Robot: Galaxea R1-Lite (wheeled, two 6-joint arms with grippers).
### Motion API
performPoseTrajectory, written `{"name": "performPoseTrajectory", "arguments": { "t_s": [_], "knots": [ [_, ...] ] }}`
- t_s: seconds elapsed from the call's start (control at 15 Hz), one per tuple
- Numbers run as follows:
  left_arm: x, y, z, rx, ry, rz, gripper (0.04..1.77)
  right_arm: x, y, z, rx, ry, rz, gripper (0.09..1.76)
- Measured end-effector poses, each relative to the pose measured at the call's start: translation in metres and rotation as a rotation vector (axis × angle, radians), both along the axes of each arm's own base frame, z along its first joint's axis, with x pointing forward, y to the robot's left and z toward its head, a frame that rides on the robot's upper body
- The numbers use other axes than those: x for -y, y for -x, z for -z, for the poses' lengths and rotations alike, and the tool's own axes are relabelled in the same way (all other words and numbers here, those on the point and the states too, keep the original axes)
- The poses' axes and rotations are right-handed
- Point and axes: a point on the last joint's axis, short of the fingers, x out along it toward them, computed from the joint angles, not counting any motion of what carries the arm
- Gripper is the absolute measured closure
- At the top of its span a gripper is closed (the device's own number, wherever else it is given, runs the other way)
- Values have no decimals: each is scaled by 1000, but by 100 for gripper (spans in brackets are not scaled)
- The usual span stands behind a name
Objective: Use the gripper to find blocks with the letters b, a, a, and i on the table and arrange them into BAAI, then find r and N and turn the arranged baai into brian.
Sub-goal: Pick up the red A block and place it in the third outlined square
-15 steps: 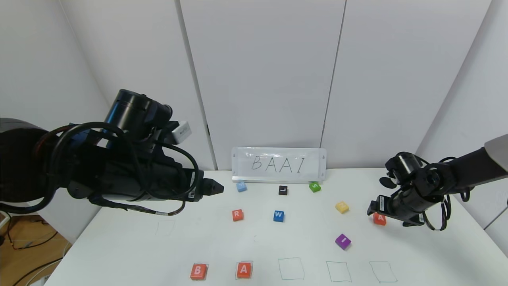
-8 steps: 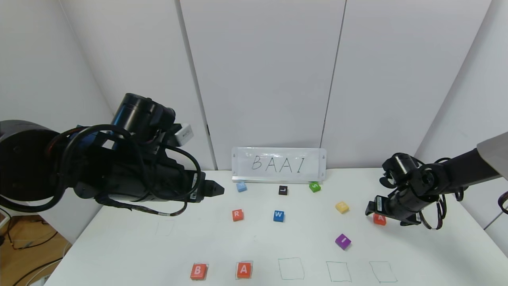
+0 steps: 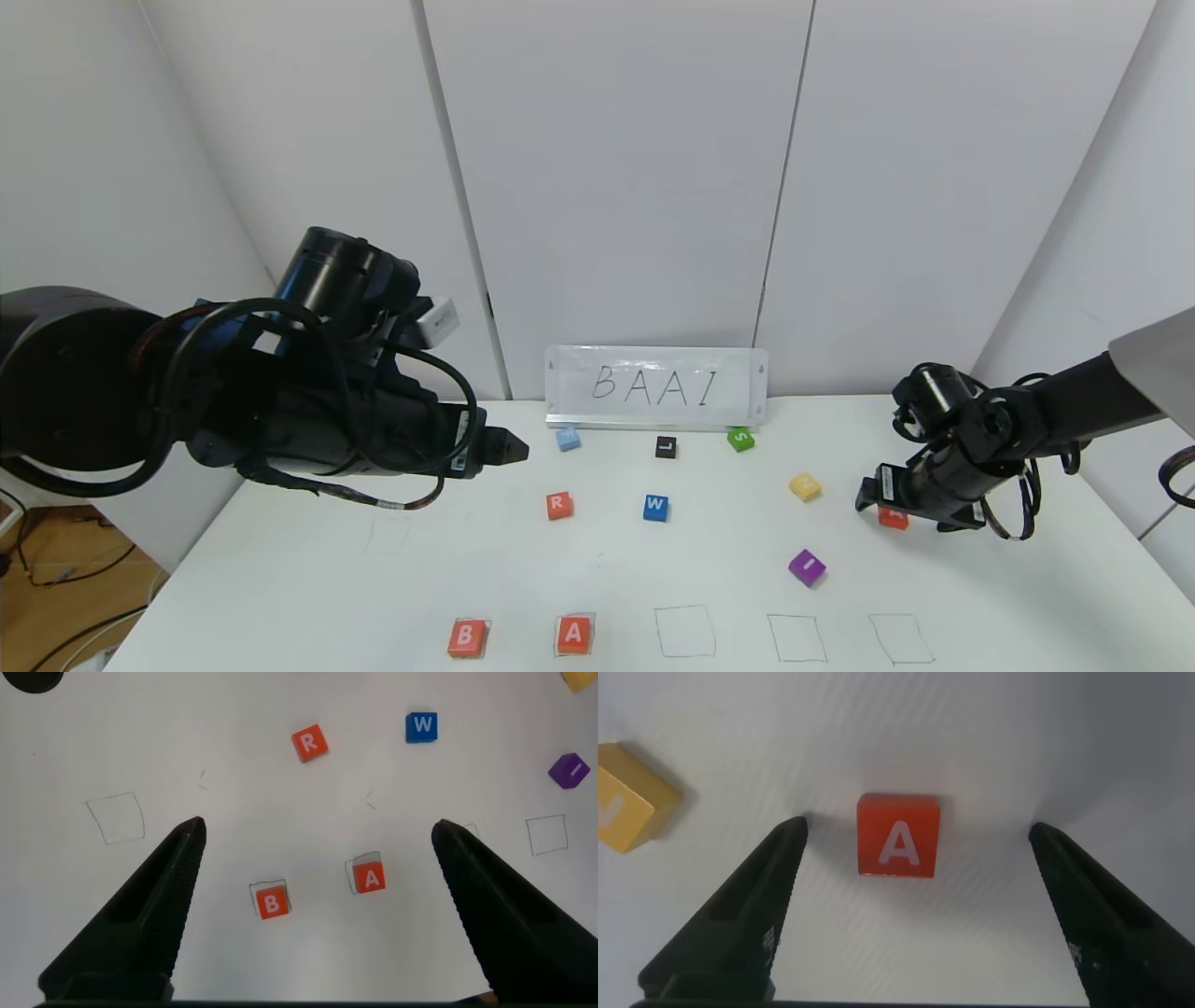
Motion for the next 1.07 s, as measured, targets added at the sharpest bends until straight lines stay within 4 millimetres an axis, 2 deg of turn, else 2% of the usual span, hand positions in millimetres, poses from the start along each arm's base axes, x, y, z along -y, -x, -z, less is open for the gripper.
{"name": "performPoseTrajectory", "arguments": {
  "t_s": [0.73,0.93,1.07],
  "knots": [
    [0,-3,3,-9,-4,-3,9,-1,0,3,-5,65,-14,14],
    [1,-3,4,-11,-5,-3,9,-1,0,3,-5,62,-13,62],
    [1,-3,4,-12,-6,-3,9,-2,0,3,-2,61,-9,87]
  ]
}}
